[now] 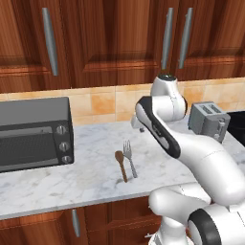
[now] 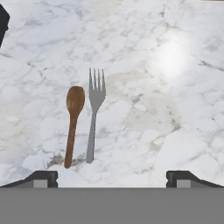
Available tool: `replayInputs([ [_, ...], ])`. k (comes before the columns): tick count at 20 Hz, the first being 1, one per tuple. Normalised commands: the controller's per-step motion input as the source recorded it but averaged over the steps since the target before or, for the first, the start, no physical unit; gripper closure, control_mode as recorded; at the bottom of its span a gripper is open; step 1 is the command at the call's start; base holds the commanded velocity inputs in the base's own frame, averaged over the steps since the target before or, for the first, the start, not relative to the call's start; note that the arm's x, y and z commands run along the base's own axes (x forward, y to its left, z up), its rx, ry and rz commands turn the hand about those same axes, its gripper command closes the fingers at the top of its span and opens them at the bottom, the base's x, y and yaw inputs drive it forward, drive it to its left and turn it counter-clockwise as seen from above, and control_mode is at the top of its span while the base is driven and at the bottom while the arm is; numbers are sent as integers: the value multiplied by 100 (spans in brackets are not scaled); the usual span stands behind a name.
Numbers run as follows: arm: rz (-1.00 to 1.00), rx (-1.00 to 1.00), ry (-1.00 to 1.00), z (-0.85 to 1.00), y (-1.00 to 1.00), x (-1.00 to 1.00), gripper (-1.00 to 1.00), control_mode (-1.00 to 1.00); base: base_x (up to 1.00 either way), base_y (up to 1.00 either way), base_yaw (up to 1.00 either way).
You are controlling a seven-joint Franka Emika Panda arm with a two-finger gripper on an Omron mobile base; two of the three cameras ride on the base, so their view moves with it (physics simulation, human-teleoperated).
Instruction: Take the fork and place it on the left side of the plate. Then take the spoon and place it on the right side of the plate. Make sure they're directly next to the plate.
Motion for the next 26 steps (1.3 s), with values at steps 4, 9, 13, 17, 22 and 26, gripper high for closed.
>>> replayInputs([
  [4,0,-1,0,-45,40,1,-100,-100,0,0,0],
  [9,0,-3,1,-47,31,5,-100,-100,0,0,0],
  [13,0,-4,2,-48,17,9,-100,-100,0,0,0],
  [17,0,-3,3,-51,4,6,-100,-100,0,0,0],
  [22,-1,-1,1,-47,0,8,-100,-100,0,0,0],
  [26,-1,0,0,-41,0,13,-100,-100,0,0,0],
])
